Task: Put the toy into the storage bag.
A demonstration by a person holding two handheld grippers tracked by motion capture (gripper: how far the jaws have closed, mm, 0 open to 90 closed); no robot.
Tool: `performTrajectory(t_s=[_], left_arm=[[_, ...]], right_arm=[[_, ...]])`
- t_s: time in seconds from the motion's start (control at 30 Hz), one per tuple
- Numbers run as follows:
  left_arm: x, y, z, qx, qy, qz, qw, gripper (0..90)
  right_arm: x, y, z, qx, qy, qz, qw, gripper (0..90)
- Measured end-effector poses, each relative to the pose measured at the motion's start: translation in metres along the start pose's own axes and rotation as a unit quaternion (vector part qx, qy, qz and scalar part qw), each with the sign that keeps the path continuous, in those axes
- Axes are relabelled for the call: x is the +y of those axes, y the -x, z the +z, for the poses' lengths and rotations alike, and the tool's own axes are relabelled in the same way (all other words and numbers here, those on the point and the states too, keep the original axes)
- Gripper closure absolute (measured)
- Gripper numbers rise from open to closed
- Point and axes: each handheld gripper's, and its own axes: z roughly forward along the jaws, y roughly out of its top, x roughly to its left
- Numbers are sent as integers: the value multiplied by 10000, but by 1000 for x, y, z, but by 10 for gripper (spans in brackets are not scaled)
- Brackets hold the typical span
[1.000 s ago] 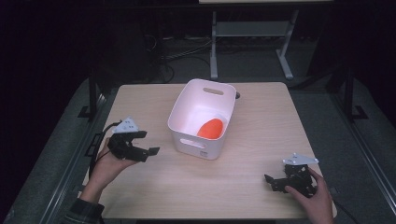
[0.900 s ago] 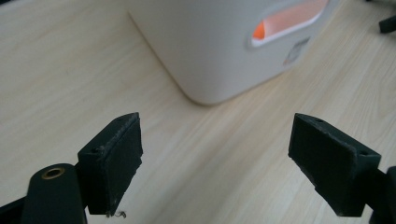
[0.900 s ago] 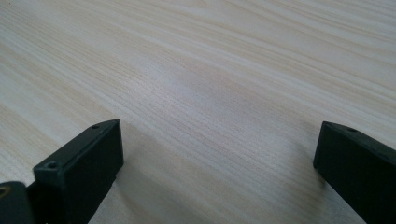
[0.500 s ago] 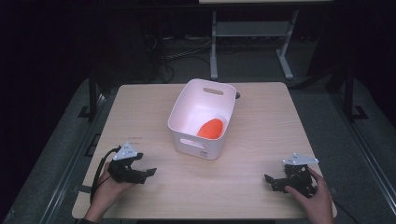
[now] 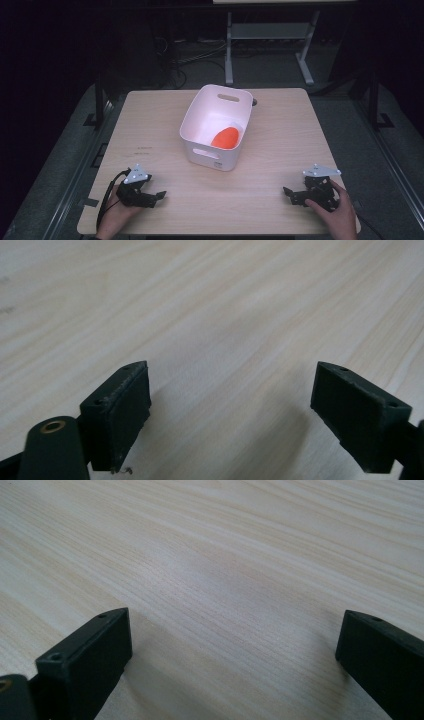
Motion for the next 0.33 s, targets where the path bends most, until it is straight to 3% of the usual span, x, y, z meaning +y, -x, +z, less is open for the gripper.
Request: performTrajectory(t_s=[0.33], left_arm=[[-3,3,1,65,70,100,9999,132]], right_arm=[[0,0,0,2,3,-3,10000,9]])
